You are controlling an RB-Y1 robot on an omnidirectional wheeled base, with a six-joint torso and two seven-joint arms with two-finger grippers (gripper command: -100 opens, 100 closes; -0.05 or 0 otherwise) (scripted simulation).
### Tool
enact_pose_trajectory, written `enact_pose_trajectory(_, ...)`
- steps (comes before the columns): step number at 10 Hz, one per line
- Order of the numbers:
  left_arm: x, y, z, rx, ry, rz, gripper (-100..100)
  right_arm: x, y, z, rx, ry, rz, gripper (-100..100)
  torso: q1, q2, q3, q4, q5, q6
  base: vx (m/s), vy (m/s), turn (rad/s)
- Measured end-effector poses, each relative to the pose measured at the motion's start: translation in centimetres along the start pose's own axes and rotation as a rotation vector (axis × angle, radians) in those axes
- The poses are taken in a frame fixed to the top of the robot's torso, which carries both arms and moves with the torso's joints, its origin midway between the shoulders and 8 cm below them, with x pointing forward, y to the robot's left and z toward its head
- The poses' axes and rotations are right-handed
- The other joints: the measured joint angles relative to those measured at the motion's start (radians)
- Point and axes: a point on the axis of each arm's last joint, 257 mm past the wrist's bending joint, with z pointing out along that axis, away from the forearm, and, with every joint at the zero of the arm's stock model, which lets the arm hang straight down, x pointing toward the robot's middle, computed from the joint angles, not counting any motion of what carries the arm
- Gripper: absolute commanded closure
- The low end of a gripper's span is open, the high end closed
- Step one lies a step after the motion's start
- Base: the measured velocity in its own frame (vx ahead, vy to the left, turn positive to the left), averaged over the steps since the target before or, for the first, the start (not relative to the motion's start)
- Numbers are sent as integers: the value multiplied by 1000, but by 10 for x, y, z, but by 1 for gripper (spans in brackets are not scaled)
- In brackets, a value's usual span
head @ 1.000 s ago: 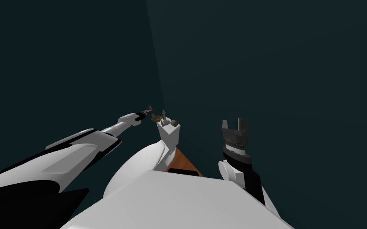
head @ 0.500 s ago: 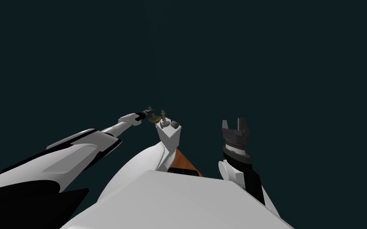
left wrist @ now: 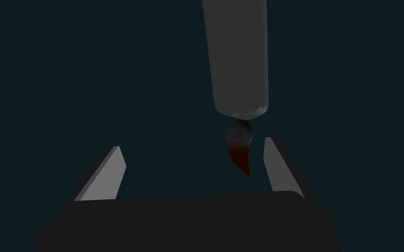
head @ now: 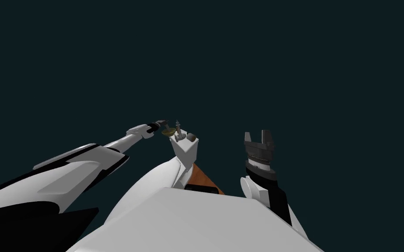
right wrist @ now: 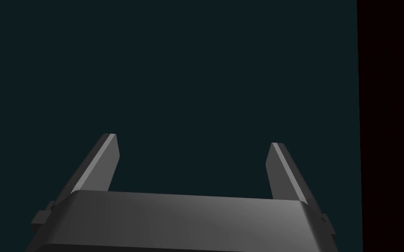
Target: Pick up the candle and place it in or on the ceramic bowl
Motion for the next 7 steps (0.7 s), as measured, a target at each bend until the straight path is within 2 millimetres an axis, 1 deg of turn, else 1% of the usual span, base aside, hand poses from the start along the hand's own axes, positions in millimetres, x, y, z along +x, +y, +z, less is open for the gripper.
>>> enact_pose_trajectory(1, 6, 12, -5, -30, 9, -17, -100, 0, 0, 0, 0, 0, 0, 0, 1, 0, 0, 0, 1, -1, -35, 47, -236)
enact_pose_trajectory(2, -7, 31, -12, -64, -1, -20, -100, 0, 0, 0, 0, 0, 0, 0, 1, 1, 0, 0, 0, 0, -31, 45, -149)
enact_pose_trajectory(3, -14, 42, -19, -81, -12, -37, -100, 0, 0, 0, 0, 0, 0, 0, 1, 1, 0, 0, 1, -1, -14, 18, 2)
enact_pose_trajectory(4, -8, 49, -25, -94, -2, -46, -100, 0, 0, 0, 0, 0, 0, 0, 0, 0, 0, 0, 1, -1, 1, -2, 20)
enact_pose_trajectory(5, 6, 59, -33, -108, 22, -45, -100, 0, 0, 0, 0, 0, 0, 0, -1, -1, -1, -1, 1, -1, -15, 18, -263)
enact_pose_trajectory(6, 1, 74, -42, -135, 14, -48, -100, 0, 0, 0, 0, 0, 0, 0, 0, -1, -1, 0, 0, 1, -25, 35, -175)
enact_pose_trajectory(7, -1, 81, -48, -153, 10, -55, -100, 0, 0, 0, 0, 0, 0, 0, 0, 0, 0, 0, 1, -1, -14, 21, 0)
